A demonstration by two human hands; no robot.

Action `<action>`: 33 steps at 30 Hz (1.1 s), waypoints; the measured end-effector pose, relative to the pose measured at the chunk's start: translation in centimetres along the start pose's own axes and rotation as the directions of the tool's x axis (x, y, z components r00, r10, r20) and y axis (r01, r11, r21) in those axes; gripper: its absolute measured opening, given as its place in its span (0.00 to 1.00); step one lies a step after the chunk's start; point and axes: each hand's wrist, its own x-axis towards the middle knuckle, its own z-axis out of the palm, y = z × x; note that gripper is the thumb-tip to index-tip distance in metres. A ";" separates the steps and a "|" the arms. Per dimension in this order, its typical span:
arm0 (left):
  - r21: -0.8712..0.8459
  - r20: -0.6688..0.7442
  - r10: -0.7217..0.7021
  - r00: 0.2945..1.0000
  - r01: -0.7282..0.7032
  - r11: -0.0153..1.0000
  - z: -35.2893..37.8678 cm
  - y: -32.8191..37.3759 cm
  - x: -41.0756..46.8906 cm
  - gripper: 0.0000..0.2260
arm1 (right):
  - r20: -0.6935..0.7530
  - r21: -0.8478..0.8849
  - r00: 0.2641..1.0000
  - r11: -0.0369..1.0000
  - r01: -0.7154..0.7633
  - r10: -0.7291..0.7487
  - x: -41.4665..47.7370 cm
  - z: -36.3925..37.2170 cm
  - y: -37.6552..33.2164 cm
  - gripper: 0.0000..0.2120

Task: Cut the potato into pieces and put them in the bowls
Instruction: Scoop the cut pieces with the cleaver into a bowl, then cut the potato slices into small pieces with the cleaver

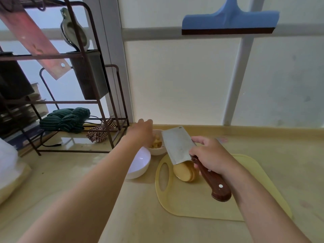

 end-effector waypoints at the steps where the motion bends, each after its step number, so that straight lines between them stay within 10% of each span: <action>1: -0.020 0.006 -0.001 1.000 0.001 1.000 -0.2 -0.1 -0.1 0.20 | 0.000 -0.010 1.000 1.000 -0.003 0.003 0.0 -0.2 0.1 0.19; 12: -0.321 -0.144 0.311 0.940 -0.341 0.883 -1.9 4.6 -8.5 0.16 | -0.092 -0.001 0.996 1.000 0.000 0.000 -2.3 -5.4 2.3 0.24; 19: -0.262 0.084 0.265 0.961 -0.236 0.936 1.7 6.7 -12.3 0.39 | -0.172 0.028 0.985 0.999 0.020 -0.015 -4.2 -8.5 6.1 0.23; 33: -0.358 0.047 0.220 0.974 -0.189 0.914 2.3 6.4 -12.3 0.36 | -0.061 -0.059 0.998 0.998 0.024 -0.027 -3.8 -8.1 8.1 0.29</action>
